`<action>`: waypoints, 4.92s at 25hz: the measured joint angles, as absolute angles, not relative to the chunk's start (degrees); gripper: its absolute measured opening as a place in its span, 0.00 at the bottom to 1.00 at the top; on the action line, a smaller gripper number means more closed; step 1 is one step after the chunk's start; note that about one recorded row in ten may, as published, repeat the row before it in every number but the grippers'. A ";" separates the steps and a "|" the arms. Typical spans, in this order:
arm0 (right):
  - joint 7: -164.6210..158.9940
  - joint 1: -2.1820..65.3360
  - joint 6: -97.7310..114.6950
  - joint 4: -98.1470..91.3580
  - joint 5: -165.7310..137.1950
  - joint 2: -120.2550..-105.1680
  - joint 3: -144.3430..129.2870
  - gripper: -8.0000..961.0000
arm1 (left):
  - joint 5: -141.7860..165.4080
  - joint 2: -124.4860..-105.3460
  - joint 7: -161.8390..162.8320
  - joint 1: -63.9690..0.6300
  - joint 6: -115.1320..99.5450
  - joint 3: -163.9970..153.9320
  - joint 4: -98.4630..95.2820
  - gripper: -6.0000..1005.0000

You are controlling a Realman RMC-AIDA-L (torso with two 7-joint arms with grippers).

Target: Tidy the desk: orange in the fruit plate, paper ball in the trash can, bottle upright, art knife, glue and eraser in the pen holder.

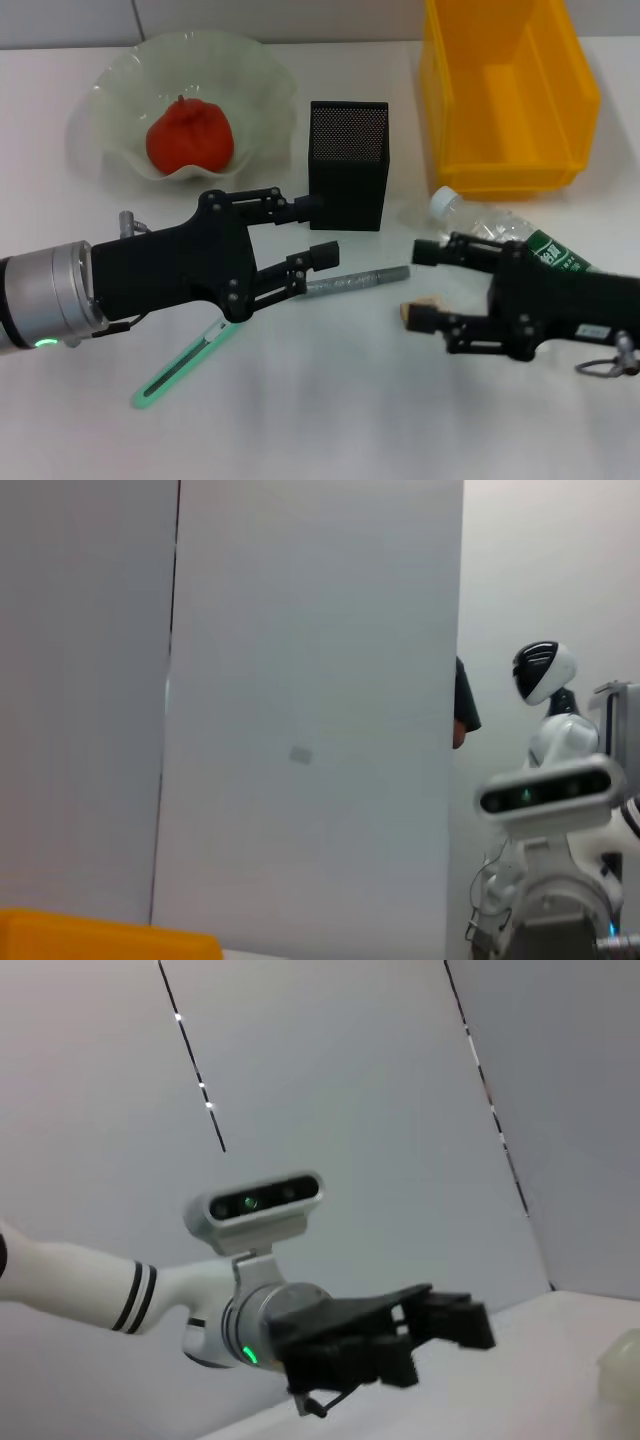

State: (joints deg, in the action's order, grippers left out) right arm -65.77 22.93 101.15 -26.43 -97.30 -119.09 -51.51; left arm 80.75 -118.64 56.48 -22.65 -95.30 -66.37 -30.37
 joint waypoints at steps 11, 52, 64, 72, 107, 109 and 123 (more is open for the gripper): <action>-105.67 20.50 112.35 -66.68 -101.33 -117.74 -42.37 0.83 | 80.89 -118.60 55.74 -22.52 -94.92 -66.33 -29.31 0.46; -138.17 50.99 111.14 -63.10 -154.33 -119.22 -71.26 0.83 | 80.94 -118.56 52.63 -20.69 -92.09 -66.79 -27.61 0.46; -139.29 52.29 105.67 -55.20 -154.59 -119.27 -71.55 0.83 | 80.95 -118.61 51.84 -20.65 -91.75 -66.58 -27.50 0.46; -140.60 52.16 104.84 -54.93 -158.44 -119.27 -71.60 0.83 | 80.95 -118.65 51.78 -20.65 -91.64 -66.54 -27.50 0.46; -140.78 54.47 101.30 -48.05 -157.84 -119.53 -73.83 0.83 | 80.56 -118.74 50.41 -21.14 -90.69 -66.35 -26.02 0.46; -140.37 54.48 101.37 -48.00 -157.84 -119.53 -73.83 0.81 | 80.55 -118.74 50.41 -21.14 -90.70 -66.35 -26.01 0.46; -139.83 54.25 101.27 -47.80 -157.78 -119.52 -74.43 0.51 | 80.50 -118.74 50.11 -21.25 -90.70 -66.35 -26.01 0.46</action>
